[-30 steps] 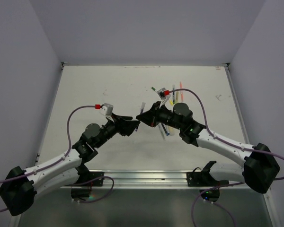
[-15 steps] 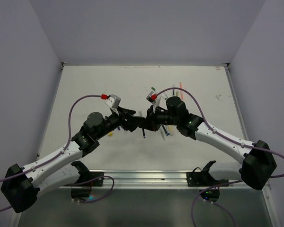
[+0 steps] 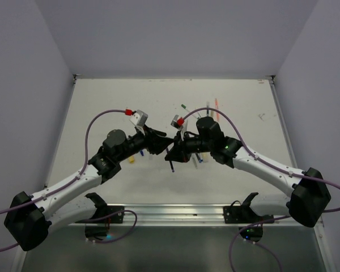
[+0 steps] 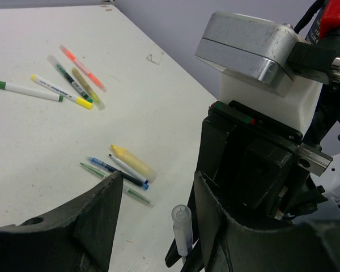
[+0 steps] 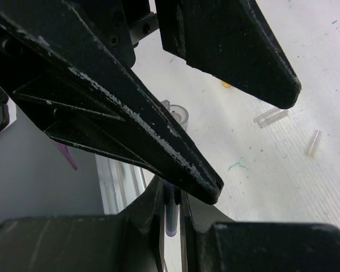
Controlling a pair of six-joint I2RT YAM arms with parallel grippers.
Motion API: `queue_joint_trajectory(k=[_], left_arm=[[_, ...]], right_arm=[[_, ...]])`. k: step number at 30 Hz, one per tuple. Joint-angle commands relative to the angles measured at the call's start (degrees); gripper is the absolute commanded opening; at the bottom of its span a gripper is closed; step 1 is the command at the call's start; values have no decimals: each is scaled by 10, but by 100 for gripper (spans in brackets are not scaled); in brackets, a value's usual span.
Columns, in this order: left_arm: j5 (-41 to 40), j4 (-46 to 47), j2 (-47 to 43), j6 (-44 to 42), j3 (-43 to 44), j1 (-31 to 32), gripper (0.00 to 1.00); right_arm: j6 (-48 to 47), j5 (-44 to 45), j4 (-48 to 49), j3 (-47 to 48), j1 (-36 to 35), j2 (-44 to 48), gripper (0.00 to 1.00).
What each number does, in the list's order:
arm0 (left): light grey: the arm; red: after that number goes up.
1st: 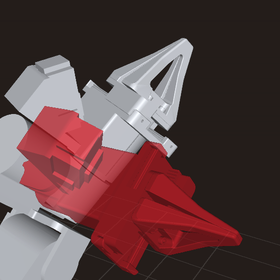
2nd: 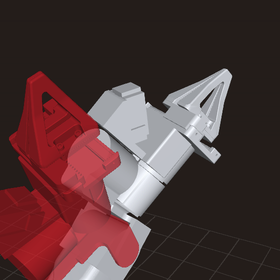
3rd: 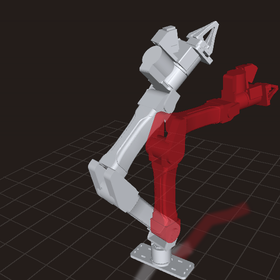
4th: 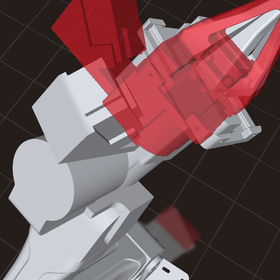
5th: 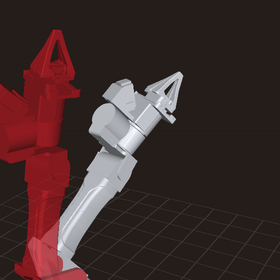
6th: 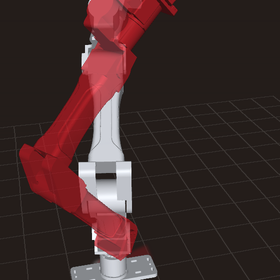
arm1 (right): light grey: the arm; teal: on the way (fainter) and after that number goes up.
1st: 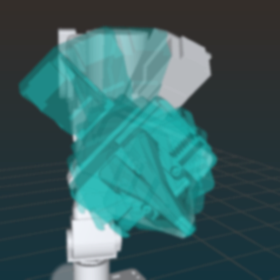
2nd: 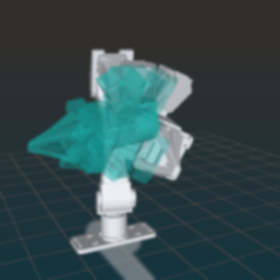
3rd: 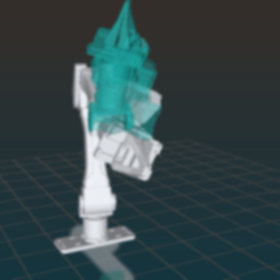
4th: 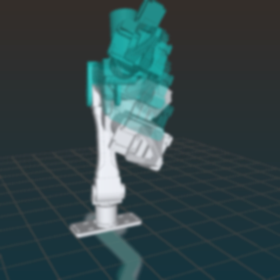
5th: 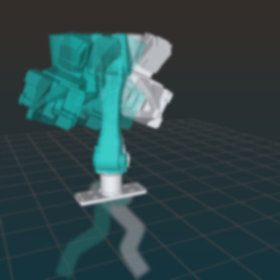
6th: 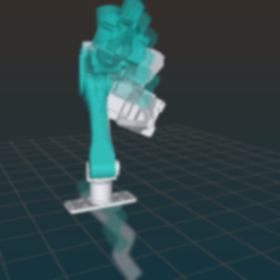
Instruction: Open the pen caps
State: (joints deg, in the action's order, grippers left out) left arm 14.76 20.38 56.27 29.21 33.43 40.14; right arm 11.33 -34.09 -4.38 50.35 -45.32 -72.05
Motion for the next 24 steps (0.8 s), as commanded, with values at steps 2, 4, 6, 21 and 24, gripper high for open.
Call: queue_joint_trajectory(k=[2, 4, 6, 21, 24], left_arm=[[16, 24, -9, 18, 1, -3, 54], [23, 34, -8, 28, -8, -2, 53], [25, 40, -7, 37, -18, -2, 43], [-215, 91, -66, 18, -34, -2, 0], [-296, 120, -85, 9, -35, -3, 0]], right_arm=[[-6, -10, 11, 27, 0, 4, 0], [-1, -6, 17, 27, 0, 2, 0], [5, -2, 22, 30, 1, 0, 0], [10, 18, 16, -27, 0, -15, 0], [2, 30, -2, -44, 0, -21, 0]])
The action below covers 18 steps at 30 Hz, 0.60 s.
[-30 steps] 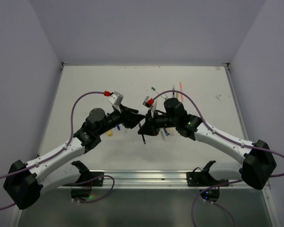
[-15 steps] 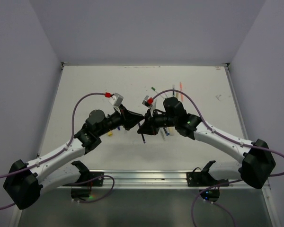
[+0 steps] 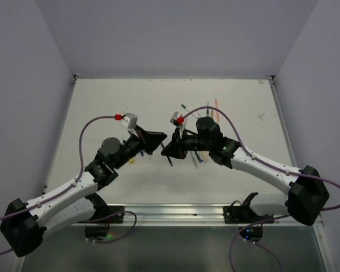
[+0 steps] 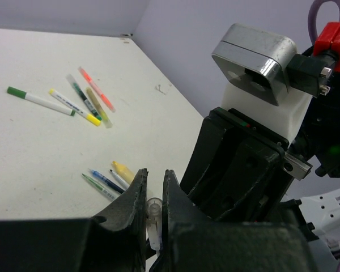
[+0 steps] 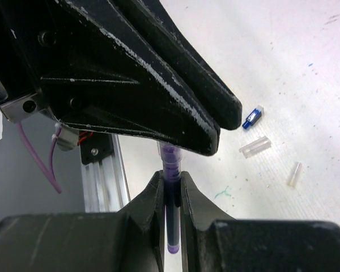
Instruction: Open the pen caps
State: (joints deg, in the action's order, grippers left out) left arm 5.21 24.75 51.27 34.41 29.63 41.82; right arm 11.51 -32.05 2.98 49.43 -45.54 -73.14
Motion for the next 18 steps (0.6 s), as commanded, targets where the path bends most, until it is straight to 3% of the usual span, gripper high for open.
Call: queue_joint_trajectory(k=[1, 12, 14, 18], left_arm=[[-221, 90, -42, -43, 3, -20, 0], [-434, 158, -69, -18, -16, -20, 0], [-415, 153, -64, -20, -7, -23, 0], [-321, 46, -30, -24, 34, -24, 0]], right_arm=[[-3, 11, -83, -38, 2, -12, 0], [-10, 68, -119, -69, 2, -39, 0], [-8, 77, -123, -68, 4, -38, 0], [14, 152, -135, -48, 4, -46, 0]])
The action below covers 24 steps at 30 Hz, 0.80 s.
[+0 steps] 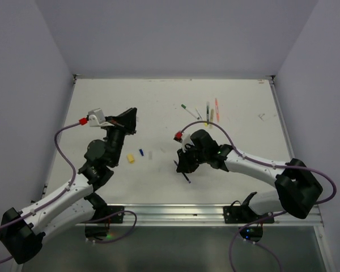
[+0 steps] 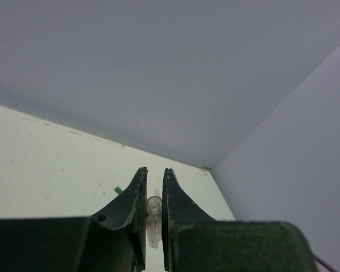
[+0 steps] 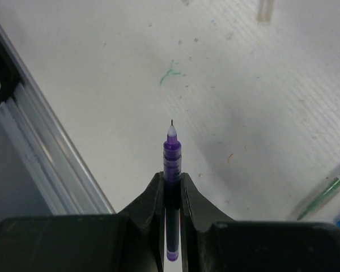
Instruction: Open the pen caps
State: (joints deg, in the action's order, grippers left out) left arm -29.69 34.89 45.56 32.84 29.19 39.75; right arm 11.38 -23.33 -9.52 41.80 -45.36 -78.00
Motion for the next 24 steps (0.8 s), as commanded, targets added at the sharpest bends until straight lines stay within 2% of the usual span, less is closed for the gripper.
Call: queue_joint_trajectory(k=[1, 5, 9, 15, 20, 24], left_arm=[[46, -82, 36, -5, 50, -4, 0], [140, -211, 97, 31, 104, -3, 2], [173, -319, 180, 81, 127, -3, 5], [212, -395, 296, 138, 182, 0, 4], [221, -458, 398, 161, 252, 6, 4], [237, -473, 454, 176, 285, 11, 5]], right_arm=[[19, 106, -28, 45, 4, -5, 0], [37, 175, -85, 100, 17, -73, 0], [51, 201, -111, 153, 26, -130, 0], [75, 213, -133, 195, 42, -202, 0], [81, 225, -157, 206, 55, -223, 0], [82, 232, -168, 203, 70, -231, 0]])
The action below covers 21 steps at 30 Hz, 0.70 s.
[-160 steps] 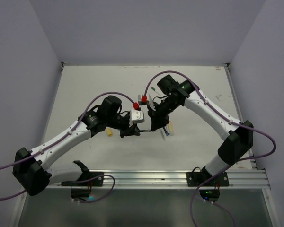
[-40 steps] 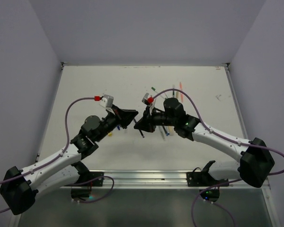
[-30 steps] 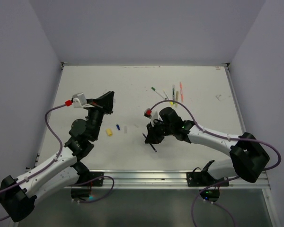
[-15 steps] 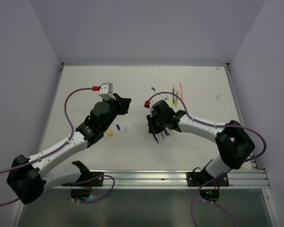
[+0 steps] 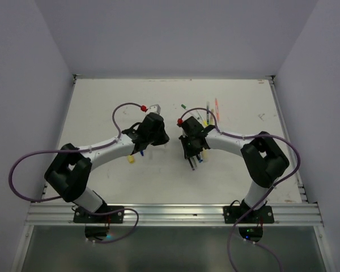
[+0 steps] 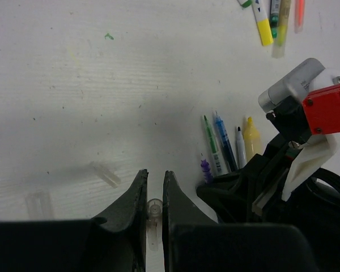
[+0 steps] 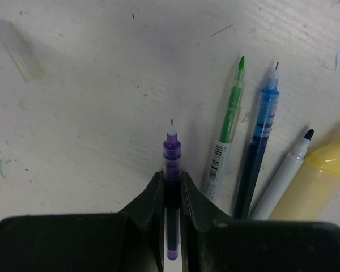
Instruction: Open the pen caps
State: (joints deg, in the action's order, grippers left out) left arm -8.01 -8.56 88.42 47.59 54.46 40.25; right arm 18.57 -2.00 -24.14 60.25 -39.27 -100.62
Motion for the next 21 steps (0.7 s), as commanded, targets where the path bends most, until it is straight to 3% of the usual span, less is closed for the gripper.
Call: queue_joint_trajectory(k=[1, 11, 21], left_arm=[[24, -39, 34, 34, 40, 9, 5], [8, -83, 147, 44, 94, 15, 6], [-31, -139, 195, 44, 103, 15, 6]], right_arm=[[9, 19, -25, 16, 11, -6, 0], [5, 46, -35, 12, 20, 4, 6], [8, 42, -25, -2, 21, 16, 16]])
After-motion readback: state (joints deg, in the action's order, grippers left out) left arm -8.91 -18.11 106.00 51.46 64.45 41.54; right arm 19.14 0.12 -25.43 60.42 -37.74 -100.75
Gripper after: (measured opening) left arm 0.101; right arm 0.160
